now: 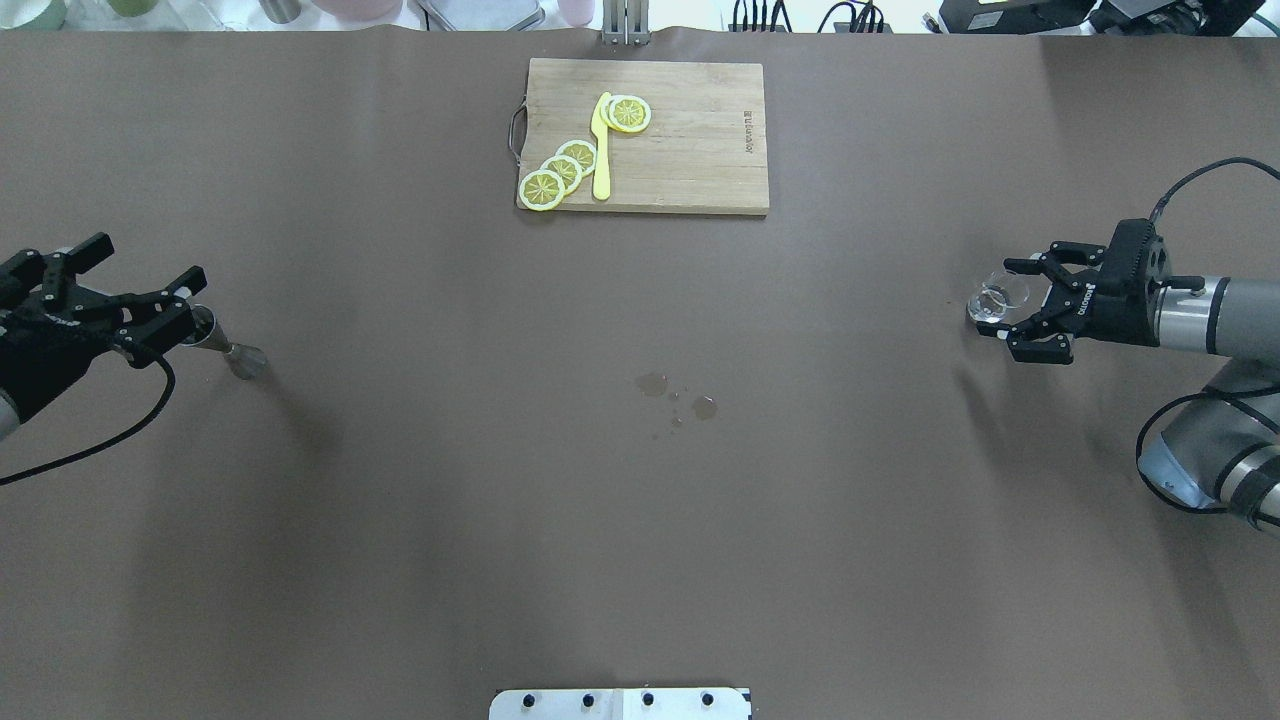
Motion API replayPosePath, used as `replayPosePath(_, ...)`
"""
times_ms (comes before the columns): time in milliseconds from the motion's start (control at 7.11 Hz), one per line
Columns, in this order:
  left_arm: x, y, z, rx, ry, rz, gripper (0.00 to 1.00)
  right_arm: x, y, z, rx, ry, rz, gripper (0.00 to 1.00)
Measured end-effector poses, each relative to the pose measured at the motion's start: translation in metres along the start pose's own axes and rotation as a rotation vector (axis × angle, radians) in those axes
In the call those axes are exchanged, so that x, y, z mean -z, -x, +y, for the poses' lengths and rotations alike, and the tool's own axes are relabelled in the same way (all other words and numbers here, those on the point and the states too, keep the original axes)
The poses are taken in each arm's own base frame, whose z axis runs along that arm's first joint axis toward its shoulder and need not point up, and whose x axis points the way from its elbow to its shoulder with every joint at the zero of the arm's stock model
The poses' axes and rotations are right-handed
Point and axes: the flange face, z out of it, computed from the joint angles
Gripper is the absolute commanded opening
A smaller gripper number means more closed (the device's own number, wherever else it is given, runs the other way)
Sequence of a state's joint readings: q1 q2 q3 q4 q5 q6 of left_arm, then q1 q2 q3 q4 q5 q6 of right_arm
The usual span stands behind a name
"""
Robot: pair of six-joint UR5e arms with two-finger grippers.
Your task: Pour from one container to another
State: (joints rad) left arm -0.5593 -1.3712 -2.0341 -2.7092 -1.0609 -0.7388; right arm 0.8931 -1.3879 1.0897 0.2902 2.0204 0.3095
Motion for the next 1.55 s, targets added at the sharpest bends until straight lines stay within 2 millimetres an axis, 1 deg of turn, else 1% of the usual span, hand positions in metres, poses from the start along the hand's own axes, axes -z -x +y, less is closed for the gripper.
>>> replayPosePath(281,-0.016,0.011,-0.045,-0.029,0.122,-0.076,0.98,0.021,-0.016,-0.017,0.010,-0.019,0.008,0.99)
replayPosePath(422,-0.029,0.015,-0.065,-0.033,0.211,-0.108,0.99,0.037,-0.025,-0.021,0.011,-0.022,0.018,1.00)
replayPosePath(563,-0.042,0.021,-0.083,-0.026,0.308,-0.147,0.99,0.057,-0.028,-0.020,0.007,-0.014,0.029,1.00)
replayPosePath(703,-0.049,0.031,-0.096,-0.003,0.417,-0.177,0.99,0.078,-0.028,-0.018,-0.005,0.006,0.049,1.00)
replayPosePath(844,-0.051,0.048,-0.104,0.042,0.539,-0.205,0.99,0.093,-0.030,-0.021,-0.029,0.038,0.078,1.00)
replayPosePath(985,-0.051,0.067,-0.104,0.091,0.652,-0.249,0.99,0.103,-0.033,-0.023,-0.068,0.086,0.108,1.00)
replayPosePath(1125,-0.049,0.081,-0.099,0.129,0.745,-0.289,0.99,0.108,-0.037,-0.023,-0.111,0.137,0.135,1.00)
replayPosePath(1266,-0.050,0.088,-0.087,0.161,0.833,-0.297,0.99,0.109,-0.043,-0.021,-0.155,0.188,0.160,1.00)
replayPosePath(1407,-0.053,0.096,-0.075,0.178,0.913,-0.266,0.98,0.110,-0.052,-0.017,-0.203,0.244,0.191,1.00)
replayPosePath(1547,-0.058,0.117,-0.065,0.176,0.986,-0.220,0.99,0.115,-0.065,-0.012,-0.259,0.303,0.234,1.00)
